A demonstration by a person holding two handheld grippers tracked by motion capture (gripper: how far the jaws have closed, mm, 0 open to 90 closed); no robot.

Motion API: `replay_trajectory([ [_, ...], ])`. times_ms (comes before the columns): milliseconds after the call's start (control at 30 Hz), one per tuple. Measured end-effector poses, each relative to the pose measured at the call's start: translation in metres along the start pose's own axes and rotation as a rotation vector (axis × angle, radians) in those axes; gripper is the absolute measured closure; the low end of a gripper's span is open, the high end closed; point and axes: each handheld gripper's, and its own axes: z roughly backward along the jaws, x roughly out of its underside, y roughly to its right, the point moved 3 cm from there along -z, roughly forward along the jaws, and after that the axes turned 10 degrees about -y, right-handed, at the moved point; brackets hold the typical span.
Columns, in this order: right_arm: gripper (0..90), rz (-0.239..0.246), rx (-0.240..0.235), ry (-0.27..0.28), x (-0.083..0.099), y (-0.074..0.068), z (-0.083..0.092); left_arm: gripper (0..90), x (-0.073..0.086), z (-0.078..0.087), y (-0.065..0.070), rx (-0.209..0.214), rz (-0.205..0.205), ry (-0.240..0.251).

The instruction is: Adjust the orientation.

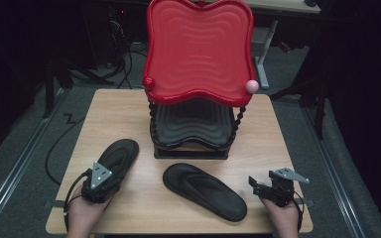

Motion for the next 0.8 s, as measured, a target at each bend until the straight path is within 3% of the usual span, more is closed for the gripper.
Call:
replay_trajectory([
  [33,13.5,0.0,0.0,0.002,0.0,0.0,0.0,62.1,0.001,0.004,-0.005,-0.017,0.01,0.012],
  [67,14.0,-0.005,-0.002,0.0,0.001,0.001,0.0,60.4,0.006,0.011,-0.02,-0.064,0.027,0.017],
  [100,14.0,-0.005,-0.002,0.0,0.001,0.001,0.0,59.7,0.006,0.011,-0.02,-0.064,0.027,0.017],
  [133,14.1,0.0,-0.002,0.001,0.001,0.002,0.0,59.7,0.011,0.013,-0.029,-0.089,0.041,0.009],
  [167,14.4,-0.006,-0.004,-0.003,0.001,0.001,0.0,58.6,0.022,0.015,-0.047,-0.099,0.084,-0.009],
  [200,14.4,-0.006,-0.004,-0.003,0.001,0.001,0.0,58.3,0.022,0.015,-0.047,-0.099,0.084,-0.009],
  [233,14.4,0.003,-0.004,-0.005,0.001,0.0,-0.001,57.7,0.032,0.011,-0.058,-0.089,0.132,-0.046],
  [300,14.6,0.0,-0.001,-0.008,0.001,-0.001,-0.002,58.6,0.036,0.009,-0.06,-0.081,0.15,-0.064],
  [400,14.9,-0.002,-0.002,-0.015,0.001,-0.001,-0.003,66.5,0.039,0.006,-0.059,-0.083,0.15,-0.075],
  [433,14.9,0.003,-0.003,-0.02,0.001,-0.001,-0.004,67.1,0.039,0.006,-0.055,-0.104,0.138,-0.079],
  [500,14.9,-0.003,-0.005,-0.022,0.001,-0.001,-0.004,69.0,0.039,0.007,-0.054,-0.108,0.135,-0.082],
  [567,14.9,-0.01,-0.012,-0.02,0.001,-0.001,-0.004,72.8,0.039,0.008,-0.049,-0.087,0.143,-0.081],
  [600,14.9,-0.014,-0.018,-0.018,0.001,-0.001,-0.005,73.3,0.038,0.009,-0.04,-0.064,0.123,-0.08],
  [733,14.9,-0.015,-0.022,-0.02,0.001,-0.001,-0.006,71.9,0.035,0.008,-0.025,-0.031,0.083,-0.077],
  [800,15.0,-0.022,-0.026,-0.02,0.001,-0.002,-0.006,67.0,0.032,0.003,-0.021,-0.039,0.062,-0.069],
])
